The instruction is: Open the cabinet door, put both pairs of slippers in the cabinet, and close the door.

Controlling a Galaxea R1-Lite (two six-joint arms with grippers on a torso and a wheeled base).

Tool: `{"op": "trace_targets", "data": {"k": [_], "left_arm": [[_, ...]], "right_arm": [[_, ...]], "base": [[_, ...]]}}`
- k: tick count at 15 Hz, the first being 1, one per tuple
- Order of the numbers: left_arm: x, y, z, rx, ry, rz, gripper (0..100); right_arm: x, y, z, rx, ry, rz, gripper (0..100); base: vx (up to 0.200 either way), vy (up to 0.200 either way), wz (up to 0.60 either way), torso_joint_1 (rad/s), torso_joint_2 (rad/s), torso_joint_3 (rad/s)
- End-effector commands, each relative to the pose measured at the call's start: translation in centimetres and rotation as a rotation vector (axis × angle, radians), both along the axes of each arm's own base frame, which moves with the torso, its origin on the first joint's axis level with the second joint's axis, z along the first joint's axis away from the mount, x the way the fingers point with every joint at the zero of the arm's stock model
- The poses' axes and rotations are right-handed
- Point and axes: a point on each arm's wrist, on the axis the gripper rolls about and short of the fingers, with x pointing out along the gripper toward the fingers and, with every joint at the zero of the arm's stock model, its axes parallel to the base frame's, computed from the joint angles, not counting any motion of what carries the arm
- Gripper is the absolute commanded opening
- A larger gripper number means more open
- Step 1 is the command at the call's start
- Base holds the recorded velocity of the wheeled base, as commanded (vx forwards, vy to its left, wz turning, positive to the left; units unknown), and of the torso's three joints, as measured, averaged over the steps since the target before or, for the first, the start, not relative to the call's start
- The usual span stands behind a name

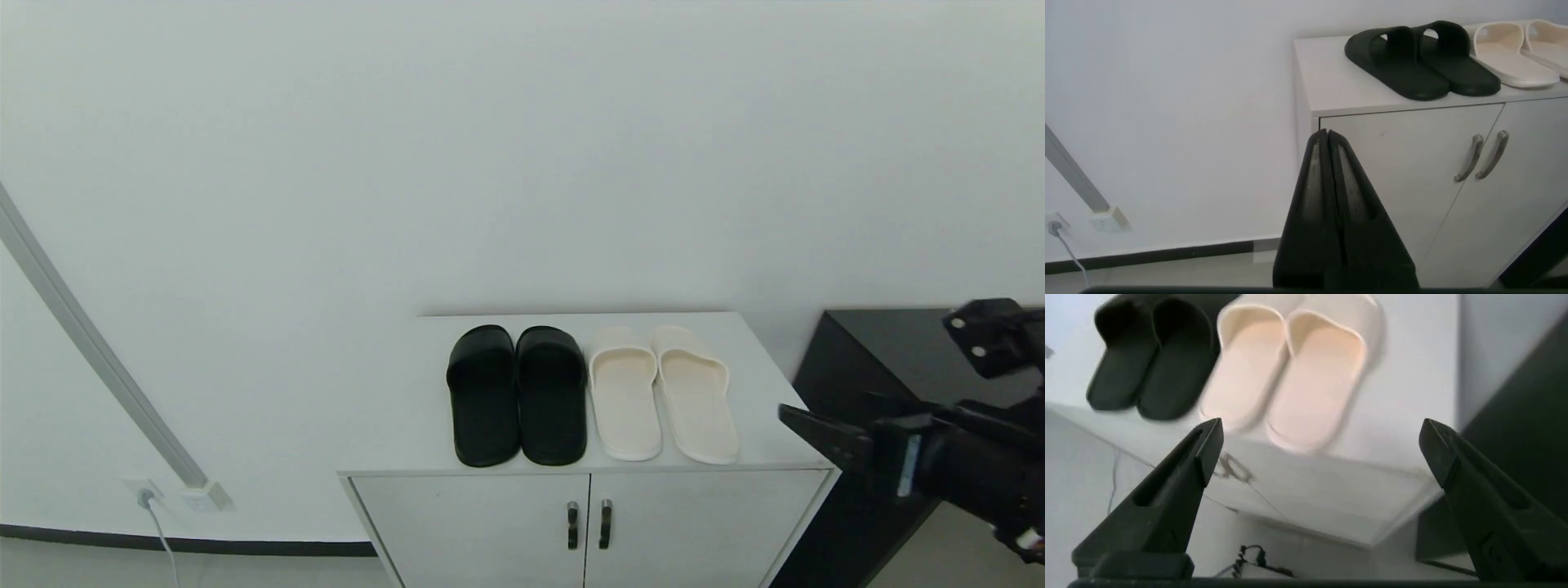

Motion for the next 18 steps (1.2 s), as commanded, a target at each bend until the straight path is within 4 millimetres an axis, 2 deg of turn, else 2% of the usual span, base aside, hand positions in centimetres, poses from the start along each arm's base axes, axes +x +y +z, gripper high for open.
{"op": "trace_targets", "data": {"k": [1,3,8,13,18], "left_arm": [[0.0,0.0,0.0,0.0,0.001,0.0,0],[0.0,0.0,0.0,0.0,0.001,0.0,0],[0.0,0.0,0.0,0.0,0.001,0.0,0],[0.0,0.0,0.0,0.001,0.001,0.0,0],[0.0,0.0,0.0,0.0,0.001,0.0,0]], "right_arm": [[3.9,5.6,-1.2,-0.041,0.061,-0.027,100],[5.6,8.9,-2.0,-0.042,0.064,-0.103,100],[8.9,12.3,-4.6,-0.056,0.022,-0.236,100],[11.3,13.2,-8.1,-0.088,0.025,-0.269,100],[14.1,13.3,-10.1,-0.104,-0.021,-0.256,100]], "base": [[0.0,0.0,0.0,0.0,0.0,0.0],[0.0,0.0,0.0,0.0,0.0,0.0],[0.0,0.0,0.0,0.0,0.0,0.0],[0.0,0.0,0.0,0.0,0.0,0.0],[0.0,0.0,0.0,0.0,0.0,0.0]]}}
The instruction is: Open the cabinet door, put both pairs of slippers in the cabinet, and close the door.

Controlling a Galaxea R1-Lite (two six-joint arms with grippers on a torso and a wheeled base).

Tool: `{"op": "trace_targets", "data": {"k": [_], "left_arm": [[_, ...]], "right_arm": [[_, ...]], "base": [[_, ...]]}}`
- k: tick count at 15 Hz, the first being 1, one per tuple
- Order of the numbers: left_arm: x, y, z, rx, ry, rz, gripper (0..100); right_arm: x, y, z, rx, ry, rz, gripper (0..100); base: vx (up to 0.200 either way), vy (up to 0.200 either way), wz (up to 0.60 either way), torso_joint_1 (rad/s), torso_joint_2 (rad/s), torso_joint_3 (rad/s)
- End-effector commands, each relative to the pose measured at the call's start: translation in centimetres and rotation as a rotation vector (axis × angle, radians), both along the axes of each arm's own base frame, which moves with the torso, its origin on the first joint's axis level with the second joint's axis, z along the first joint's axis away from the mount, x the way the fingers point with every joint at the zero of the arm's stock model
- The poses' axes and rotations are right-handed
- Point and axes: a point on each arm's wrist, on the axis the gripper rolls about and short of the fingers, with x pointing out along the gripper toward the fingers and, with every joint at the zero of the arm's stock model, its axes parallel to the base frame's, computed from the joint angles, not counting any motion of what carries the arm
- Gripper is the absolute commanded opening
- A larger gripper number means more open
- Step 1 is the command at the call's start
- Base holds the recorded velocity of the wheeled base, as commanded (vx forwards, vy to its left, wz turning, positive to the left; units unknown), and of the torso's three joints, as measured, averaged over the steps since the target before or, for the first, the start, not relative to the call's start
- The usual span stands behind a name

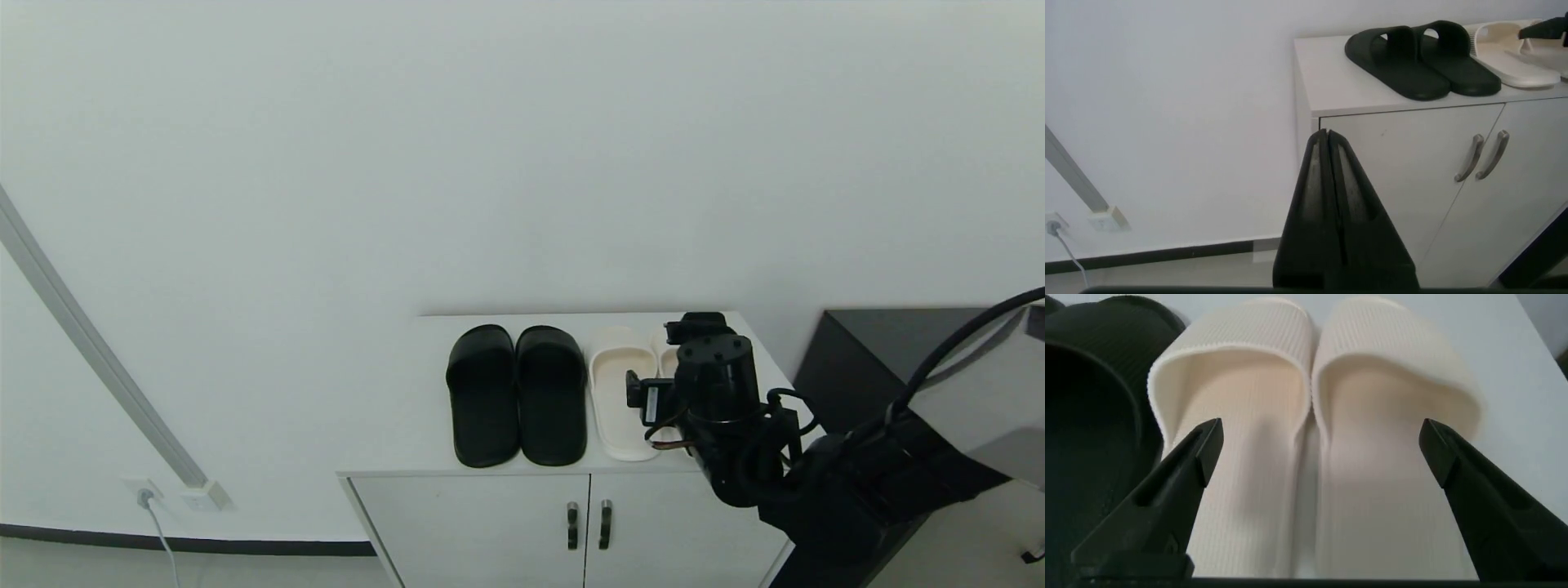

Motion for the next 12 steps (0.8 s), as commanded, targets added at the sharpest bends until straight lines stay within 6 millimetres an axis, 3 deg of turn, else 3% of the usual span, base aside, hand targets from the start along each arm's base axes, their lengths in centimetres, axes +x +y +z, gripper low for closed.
{"op": "trace_targets", "data": {"k": [1,8,12], "left_arm": [[0.0,0.0,0.0,0.0,0.0,0.0,0],[0.0,0.0,0.0,0.0,0.0,0.0,0],[0.0,0.0,0.0,0.0,0.0,0.0,0]], "right_arm": [[1.7,0.3,-1.9,-0.02,0.005,0.021,100],[5.9,0.8,-2.4,-0.01,-0.04,0.016,100],[6.5,1.1,-2.1,-0.012,-0.039,0.014,100]], "base": [[0.0,0.0,0.0,0.0,0.0,0.0],[0.0,0.0,0.0,0.0,0.0,0.0],[0.0,0.0,0.0,0.0,0.0,0.0]]}}
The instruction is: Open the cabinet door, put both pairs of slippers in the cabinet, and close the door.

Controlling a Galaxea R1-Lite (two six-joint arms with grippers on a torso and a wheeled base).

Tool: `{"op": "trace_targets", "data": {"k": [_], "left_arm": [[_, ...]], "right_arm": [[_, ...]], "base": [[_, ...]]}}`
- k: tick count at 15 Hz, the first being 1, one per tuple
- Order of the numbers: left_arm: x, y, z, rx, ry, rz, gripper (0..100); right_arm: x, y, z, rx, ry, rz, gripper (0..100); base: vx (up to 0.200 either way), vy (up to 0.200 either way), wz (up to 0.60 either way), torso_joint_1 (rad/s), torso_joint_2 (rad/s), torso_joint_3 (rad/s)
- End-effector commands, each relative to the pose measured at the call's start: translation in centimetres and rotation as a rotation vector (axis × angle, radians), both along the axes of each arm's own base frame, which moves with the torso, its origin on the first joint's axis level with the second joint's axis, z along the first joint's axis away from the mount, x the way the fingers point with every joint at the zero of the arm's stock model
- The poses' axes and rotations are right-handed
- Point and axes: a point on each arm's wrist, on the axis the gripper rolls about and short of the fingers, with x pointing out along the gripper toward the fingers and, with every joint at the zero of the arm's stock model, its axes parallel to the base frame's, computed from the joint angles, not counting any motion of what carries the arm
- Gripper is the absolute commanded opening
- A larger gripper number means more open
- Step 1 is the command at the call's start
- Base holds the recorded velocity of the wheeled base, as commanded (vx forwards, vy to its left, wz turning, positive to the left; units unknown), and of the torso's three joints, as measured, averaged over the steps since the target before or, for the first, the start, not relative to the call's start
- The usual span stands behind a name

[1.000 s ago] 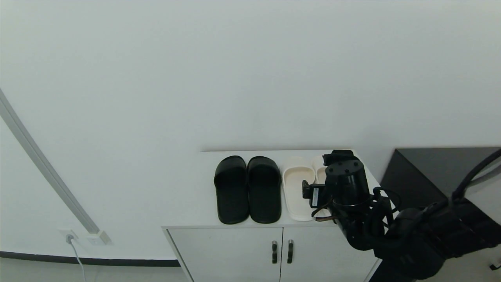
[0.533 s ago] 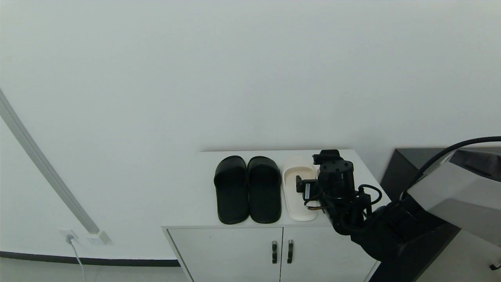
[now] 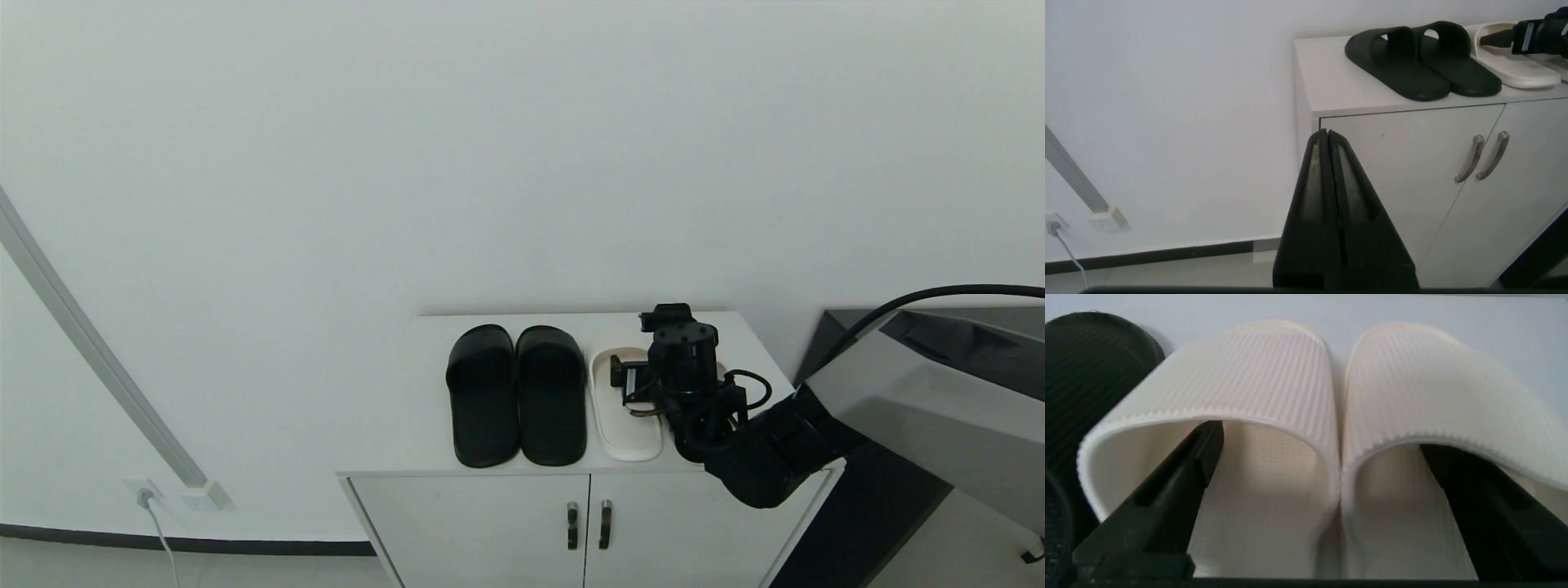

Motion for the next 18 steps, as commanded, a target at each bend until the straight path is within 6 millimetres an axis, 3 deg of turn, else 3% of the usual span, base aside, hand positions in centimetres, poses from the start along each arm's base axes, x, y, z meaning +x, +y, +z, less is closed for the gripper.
{"op": "trace_targets", "data": {"k": [1,8,11,15,18], "left_arm": [[0.0,0.0,0.0,0.0,0.001,0.0,0],[0.0,0.0,0.0,-0.002,0.001,0.0,0],[0.0,0.0,0.0,-0.003,0.001,0.0,0],[0.0,0.0,0.0,-0.003,0.001,0.002,0],[0.0,0.0,0.0,-0.005,0.002,0.002,0]], "right_arm": [[0.2,0.0,0.1,0.003,-0.004,-0.001,0],[0.2,-0.4,0.4,0.007,-0.008,-0.012,0],[-0.6,-1.3,2.1,0.018,-0.026,-0.016,0],[-5.4,-3.6,6.8,0.014,-0.066,0.156,0],[-9.5,-4.8,8.2,0.033,-0.061,0.321,0]], "base": [[0.0,0.0,0.0,0.0,0.0,0.0],[0.0,0.0,0.0,0.0,0.0,0.0],[0.0,0.0,0.0,0.0,0.0,0.0],[0.0,0.0,0.0,0.0,0.0,0.0],[0.0,0.0,0.0,0.0,0.0,0.0]]}}
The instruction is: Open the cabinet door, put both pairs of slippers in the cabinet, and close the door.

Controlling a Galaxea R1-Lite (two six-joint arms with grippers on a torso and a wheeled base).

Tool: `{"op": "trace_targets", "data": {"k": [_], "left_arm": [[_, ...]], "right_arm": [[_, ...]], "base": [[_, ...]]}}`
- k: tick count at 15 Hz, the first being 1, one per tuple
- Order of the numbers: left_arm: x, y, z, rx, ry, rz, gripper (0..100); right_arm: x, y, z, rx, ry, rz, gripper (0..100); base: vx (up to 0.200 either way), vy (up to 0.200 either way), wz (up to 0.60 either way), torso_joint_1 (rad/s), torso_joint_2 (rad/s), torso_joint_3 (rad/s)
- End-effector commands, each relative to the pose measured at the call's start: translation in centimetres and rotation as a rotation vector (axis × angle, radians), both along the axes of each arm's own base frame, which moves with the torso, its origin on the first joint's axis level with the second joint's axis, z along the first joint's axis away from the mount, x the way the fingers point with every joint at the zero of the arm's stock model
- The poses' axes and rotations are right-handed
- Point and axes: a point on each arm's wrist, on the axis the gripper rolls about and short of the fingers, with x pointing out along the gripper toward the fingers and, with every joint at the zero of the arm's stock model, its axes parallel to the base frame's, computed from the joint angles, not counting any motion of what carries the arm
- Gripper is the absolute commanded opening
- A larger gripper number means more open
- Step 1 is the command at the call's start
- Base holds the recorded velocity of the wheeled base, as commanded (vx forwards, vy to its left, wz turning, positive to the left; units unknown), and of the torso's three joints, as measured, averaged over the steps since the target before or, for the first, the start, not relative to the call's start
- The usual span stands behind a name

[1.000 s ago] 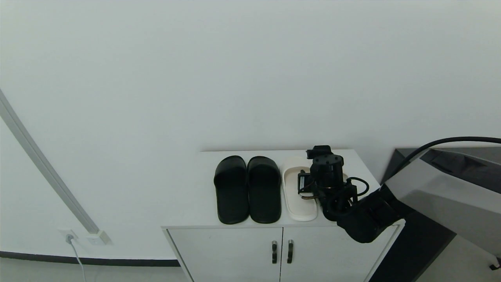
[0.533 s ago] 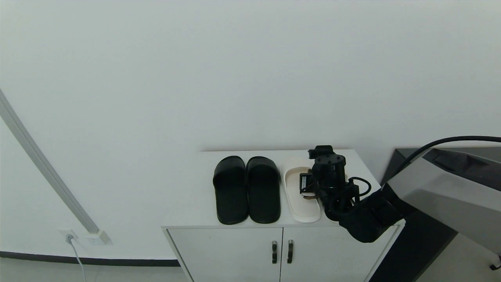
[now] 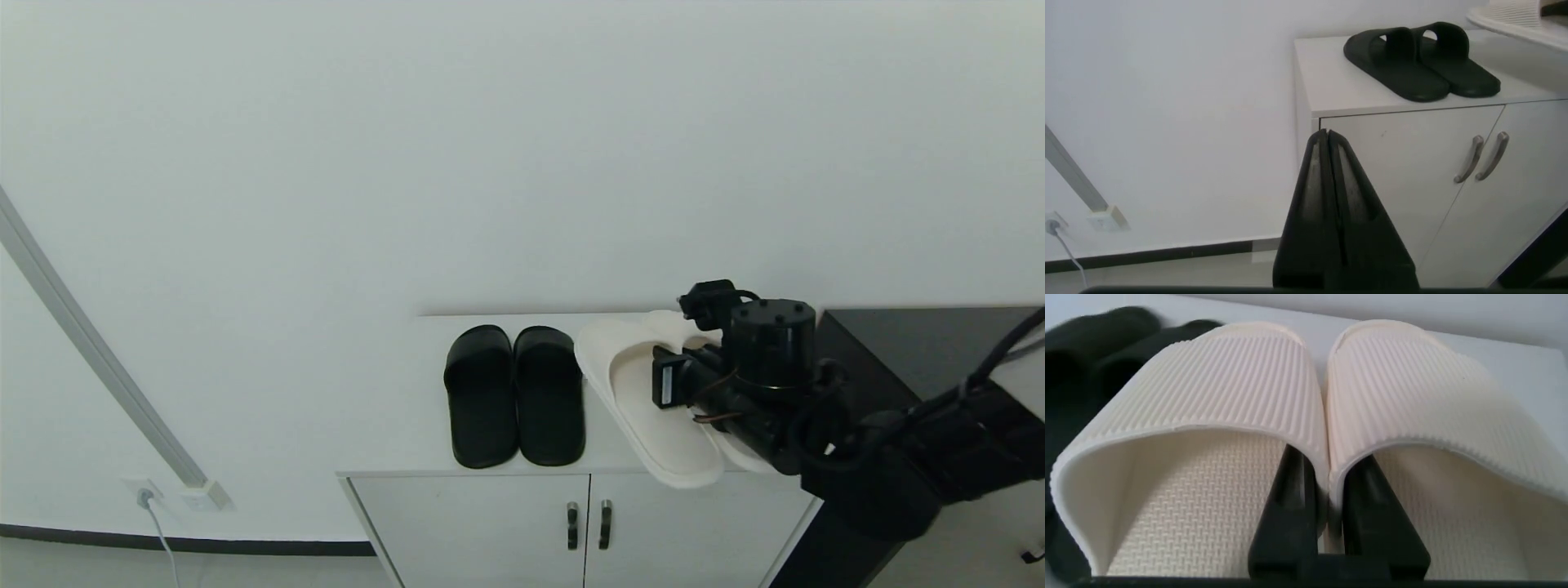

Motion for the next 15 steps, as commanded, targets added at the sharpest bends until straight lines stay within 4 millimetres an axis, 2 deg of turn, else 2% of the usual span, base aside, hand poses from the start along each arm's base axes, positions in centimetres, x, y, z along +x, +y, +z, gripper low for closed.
{"op": "trace_targets", "data": {"k": [1,2,4,5,7,14,15], "left_arm": [[0.0,0.0,0.0,-0.001,0.001,0.0,0],[0.0,0.0,0.0,-0.001,0.001,0.0,0],[0.0,0.0,0.0,-0.001,0.001,0.0,0],[0.0,0.0,0.0,-0.001,0.001,0.0,0],[0.0,0.0,0.0,-0.001,0.001,0.0,0],[0.0,0.0,0.0,-0.001,0.001,0.0,0],[0.0,0.0,0.0,-0.001,0.001,0.0,0]], "right_arm": [[-5.4,-1.8,3.2,0.049,-0.038,0.163,0],[-7.4,-2.2,3.7,0.057,-0.038,0.247,0],[-9.9,-2.9,4.1,0.048,-0.015,0.356,0],[-11.7,-3.8,4.2,0.025,0.027,0.428,0],[-13.5,-5.3,4.7,0.021,0.07,0.5,0],[-13.4,-5.2,3.9,-0.002,0.113,0.515,0],[-13.4,-5.2,3.9,-0.003,0.114,0.515,0]], "base": [[0.0,0.0,0.0,0.0,0.0,0.0],[0.0,0.0,0.0,0.0,0.0,0.0],[0.0,0.0,0.0,0.0,0.0,0.0],[0.0,0.0,0.0,0.0,0.0,0.0],[0.0,0.0,0.0,0.0,0.0,0.0],[0.0,0.0,0.0,0.0,0.0,0.0],[-0.2,0.0,0.0,0.002,0.0,-0.002]]}}
